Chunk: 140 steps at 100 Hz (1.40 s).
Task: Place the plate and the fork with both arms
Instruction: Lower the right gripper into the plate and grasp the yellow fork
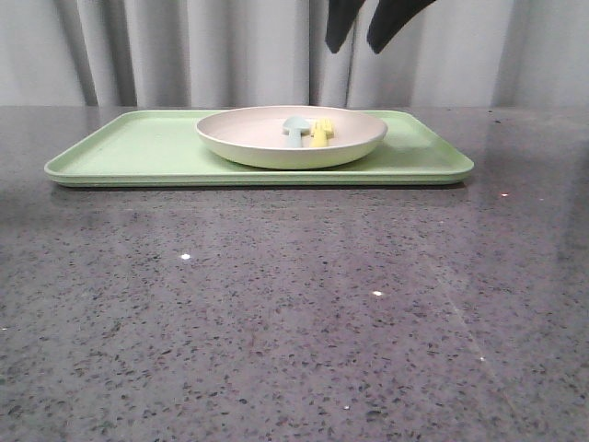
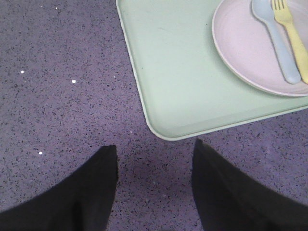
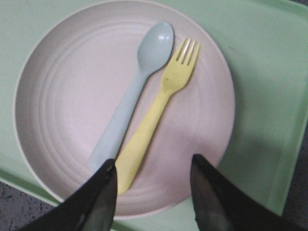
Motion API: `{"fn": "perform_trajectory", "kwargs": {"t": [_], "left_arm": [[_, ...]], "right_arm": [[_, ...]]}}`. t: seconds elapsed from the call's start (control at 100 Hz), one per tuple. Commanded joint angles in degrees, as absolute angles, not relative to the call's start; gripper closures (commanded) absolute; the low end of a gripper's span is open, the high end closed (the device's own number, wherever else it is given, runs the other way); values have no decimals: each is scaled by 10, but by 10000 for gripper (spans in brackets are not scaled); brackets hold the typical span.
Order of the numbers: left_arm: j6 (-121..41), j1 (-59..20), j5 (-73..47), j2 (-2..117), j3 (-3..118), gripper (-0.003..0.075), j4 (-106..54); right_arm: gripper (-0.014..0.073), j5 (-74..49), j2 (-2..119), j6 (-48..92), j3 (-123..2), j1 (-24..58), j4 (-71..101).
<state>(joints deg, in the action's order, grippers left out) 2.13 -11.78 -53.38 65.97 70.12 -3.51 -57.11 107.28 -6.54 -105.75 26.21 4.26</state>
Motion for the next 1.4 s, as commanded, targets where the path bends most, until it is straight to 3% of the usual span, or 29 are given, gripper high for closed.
{"fn": "perform_trajectory", "kwargs": {"t": [0.0, 1.111, 1.201, 1.391], "left_arm": [[30, -116, -494, 638, 715, 366, -37], [30, -116, -495, 625, 715, 366, -39], [30, -116, -495, 625, 715, 366, -39], [30, -116, -495, 625, 715, 366, -40]], "right_arm": [[221, -568, 1071, -77, -1098, 262, 50], [224, -579, 1184, -112, -1119, 262, 90], [267, -579, 1184, -112, -1119, 262, 90], [466, -578, 1184, -112, -1119, 262, 90]]}}
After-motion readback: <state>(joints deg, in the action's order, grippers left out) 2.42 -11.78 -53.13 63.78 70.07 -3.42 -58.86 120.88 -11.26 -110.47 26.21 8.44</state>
